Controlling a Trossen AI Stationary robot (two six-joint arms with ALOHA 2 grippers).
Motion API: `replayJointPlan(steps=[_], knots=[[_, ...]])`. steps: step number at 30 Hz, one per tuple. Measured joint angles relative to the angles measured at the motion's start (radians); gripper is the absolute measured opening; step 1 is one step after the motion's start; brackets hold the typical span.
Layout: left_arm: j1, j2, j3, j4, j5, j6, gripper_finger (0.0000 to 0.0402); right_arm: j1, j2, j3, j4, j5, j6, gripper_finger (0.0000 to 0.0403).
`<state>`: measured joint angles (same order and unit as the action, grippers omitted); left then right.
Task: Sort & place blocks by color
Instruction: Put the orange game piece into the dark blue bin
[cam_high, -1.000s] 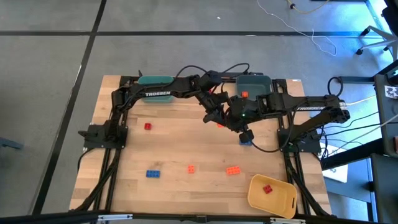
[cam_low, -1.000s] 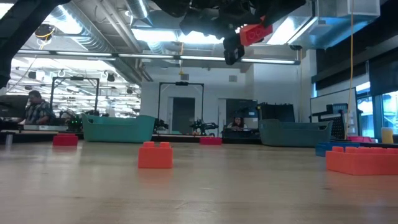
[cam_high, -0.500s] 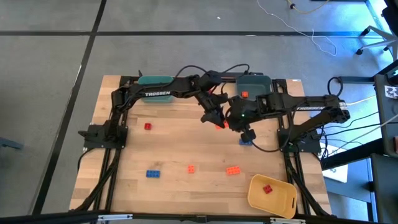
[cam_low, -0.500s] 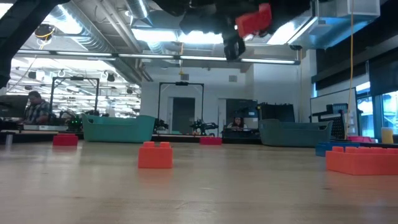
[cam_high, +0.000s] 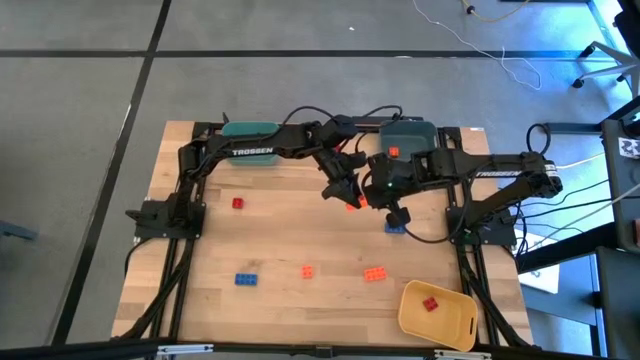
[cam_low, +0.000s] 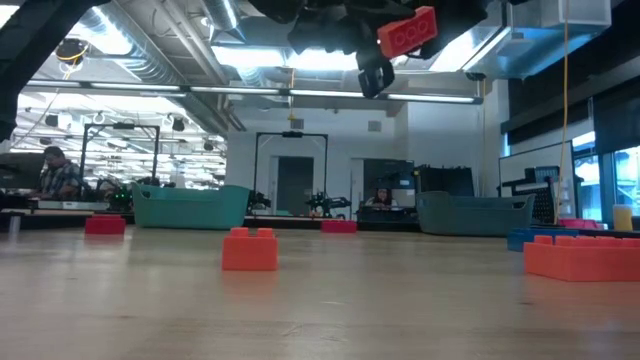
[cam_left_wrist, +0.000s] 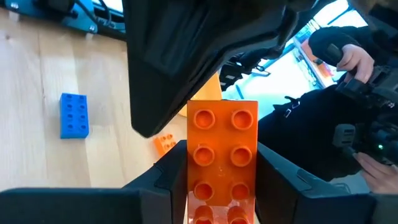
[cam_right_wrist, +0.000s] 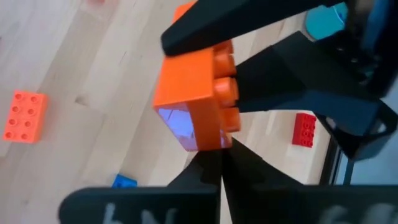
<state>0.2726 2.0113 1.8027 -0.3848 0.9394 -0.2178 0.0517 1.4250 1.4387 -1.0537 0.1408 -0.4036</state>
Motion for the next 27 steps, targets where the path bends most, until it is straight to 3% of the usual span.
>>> replayJointPlan(steps=[13, 27], knots=[[-0.005, 0.002, -0.001, -0.035, -0.031, 0.018, 0.0130, -0.003, 0.000, 0.001, -0.004, 0.001, 0.027, 0.0073], [-0.005, 0.002, -0.002, -0.057, -0.037, 0.018, 0.0130, -0.002, -0.001, 0.002, -0.009, 0.021, 0.021, 0.0176]])
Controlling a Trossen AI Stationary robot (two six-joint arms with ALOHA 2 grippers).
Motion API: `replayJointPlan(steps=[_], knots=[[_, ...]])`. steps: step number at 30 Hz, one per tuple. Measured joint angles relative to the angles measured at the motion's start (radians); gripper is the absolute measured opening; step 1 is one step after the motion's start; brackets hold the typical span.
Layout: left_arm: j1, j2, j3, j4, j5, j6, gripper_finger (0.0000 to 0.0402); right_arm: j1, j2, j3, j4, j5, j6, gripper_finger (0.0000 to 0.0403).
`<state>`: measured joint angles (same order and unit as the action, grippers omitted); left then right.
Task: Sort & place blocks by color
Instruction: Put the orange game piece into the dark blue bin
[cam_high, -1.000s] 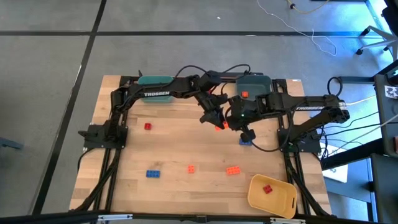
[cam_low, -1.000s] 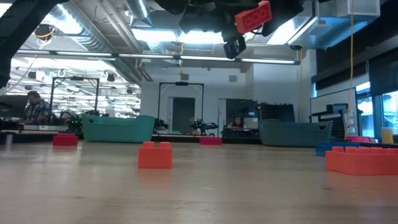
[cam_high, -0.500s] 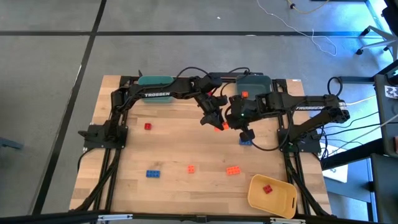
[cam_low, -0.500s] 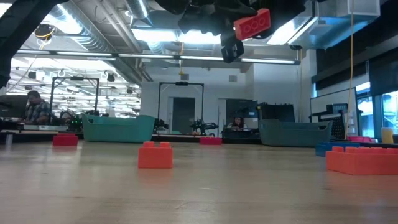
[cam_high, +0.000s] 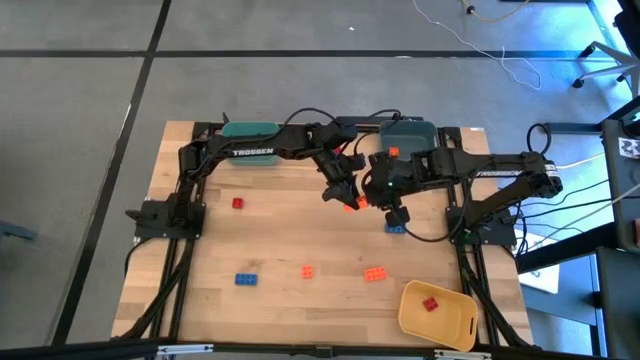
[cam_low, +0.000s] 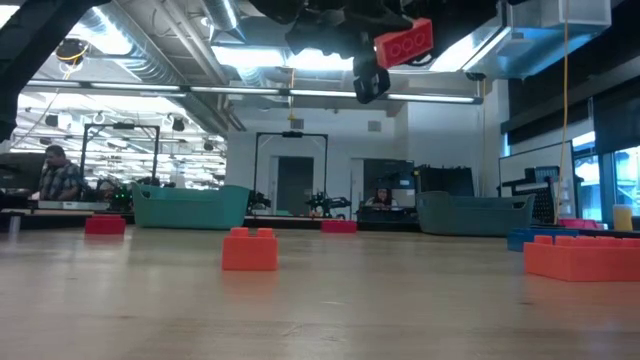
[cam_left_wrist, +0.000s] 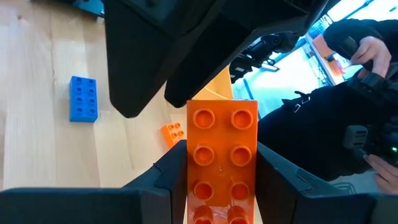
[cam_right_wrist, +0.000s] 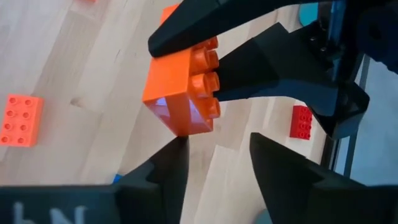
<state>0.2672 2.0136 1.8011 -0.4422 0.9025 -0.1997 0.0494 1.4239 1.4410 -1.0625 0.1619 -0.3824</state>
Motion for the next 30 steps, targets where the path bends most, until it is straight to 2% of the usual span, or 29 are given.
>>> replayJointPlan(steps=[8, 17, 30], knots=[[0.029, 0.000, 0.000, -0.039, -0.005, 0.000, 0.0130, 0.001, 0.000, 0.000, -0.011, -0.029, -0.017, 0.0185], [-0.005, 0.000, -0.001, -0.035, -0.035, 0.027, 0.0130, 0.001, 0.000, 0.000, 0.027, -0.035, -0.023, 0.0185], [0.001, 0.000, -0.001, -0.013, -0.060, 0.027, 0.0130, 0.000, 0.000, 0.000, 0.051, -0.058, -0.022, 0.0185]])
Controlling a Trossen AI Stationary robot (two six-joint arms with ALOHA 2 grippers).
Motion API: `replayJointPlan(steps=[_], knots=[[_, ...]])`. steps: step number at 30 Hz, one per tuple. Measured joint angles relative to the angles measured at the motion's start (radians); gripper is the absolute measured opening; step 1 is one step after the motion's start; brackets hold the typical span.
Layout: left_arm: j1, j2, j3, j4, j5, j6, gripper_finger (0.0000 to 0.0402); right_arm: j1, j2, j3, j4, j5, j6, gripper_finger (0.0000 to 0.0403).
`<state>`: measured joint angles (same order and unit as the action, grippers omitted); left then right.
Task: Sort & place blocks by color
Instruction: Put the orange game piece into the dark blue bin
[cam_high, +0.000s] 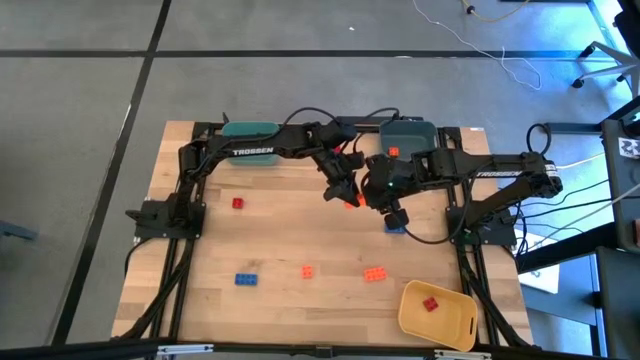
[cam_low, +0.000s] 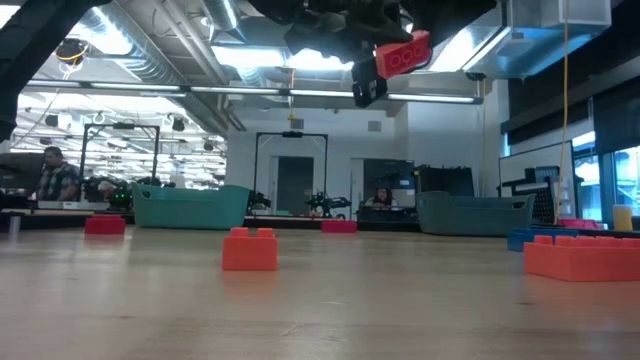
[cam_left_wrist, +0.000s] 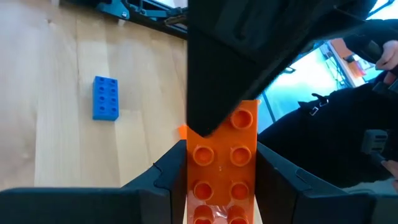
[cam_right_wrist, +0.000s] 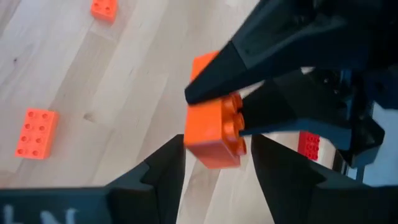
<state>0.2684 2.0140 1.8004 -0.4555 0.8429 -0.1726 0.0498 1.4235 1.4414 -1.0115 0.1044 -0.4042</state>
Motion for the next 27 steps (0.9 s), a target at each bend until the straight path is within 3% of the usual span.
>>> replayJointPlan(steps=[17, 27], knots=[[0.000, 0.000, 0.000, 0.040, 0.015, -0.004, 0.0130, 0.000, 0.001, 0.000, 0.022, -0.015, -0.020, 0.0183], [0.000, 0.000, -0.002, 0.043, 0.033, -0.010, 0.0130, 0.001, 0.014, 0.001, 0.026, -0.016, -0.029, 0.0142]])
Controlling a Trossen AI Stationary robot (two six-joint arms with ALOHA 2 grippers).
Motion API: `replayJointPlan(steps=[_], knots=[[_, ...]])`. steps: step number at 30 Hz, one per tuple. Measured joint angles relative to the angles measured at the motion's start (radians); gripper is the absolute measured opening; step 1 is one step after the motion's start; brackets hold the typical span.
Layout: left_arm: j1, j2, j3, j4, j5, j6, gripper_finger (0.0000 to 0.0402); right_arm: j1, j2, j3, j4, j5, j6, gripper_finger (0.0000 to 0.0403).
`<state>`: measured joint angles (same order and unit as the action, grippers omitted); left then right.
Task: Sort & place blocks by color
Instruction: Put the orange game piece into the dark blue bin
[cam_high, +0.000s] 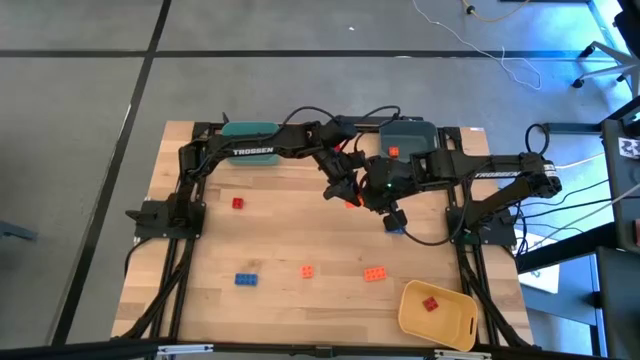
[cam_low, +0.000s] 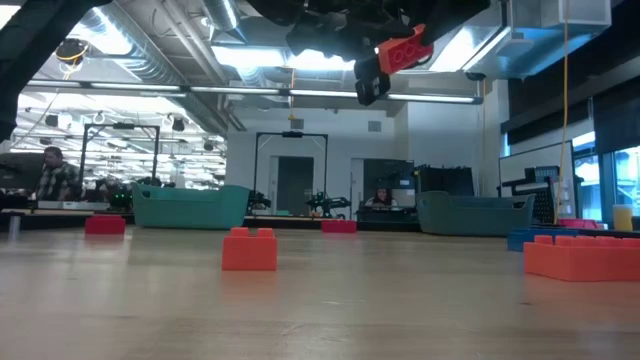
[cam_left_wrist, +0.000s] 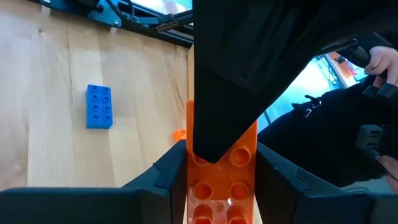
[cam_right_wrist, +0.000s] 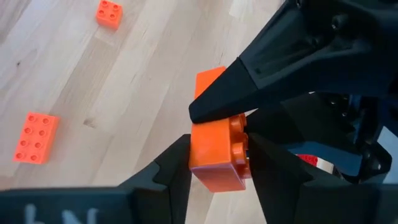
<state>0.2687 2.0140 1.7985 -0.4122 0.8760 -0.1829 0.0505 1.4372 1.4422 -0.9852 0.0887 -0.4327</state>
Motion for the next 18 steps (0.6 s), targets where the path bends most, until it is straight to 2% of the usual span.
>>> replayJointPlan(steps=[11, 18], knots=[[-0.001, 0.000, 0.000, -0.001, 0.001, -0.003, 0.0131, 0.000, 0.001, 0.000, 0.002, -0.002, -0.005, 0.0134], [-0.013, 0.000, 0.000, -0.006, -0.091, -0.051, 0.0211, -0.002, 0.002, -0.001, 0.002, 0.003, 0.012, 0.0128]])
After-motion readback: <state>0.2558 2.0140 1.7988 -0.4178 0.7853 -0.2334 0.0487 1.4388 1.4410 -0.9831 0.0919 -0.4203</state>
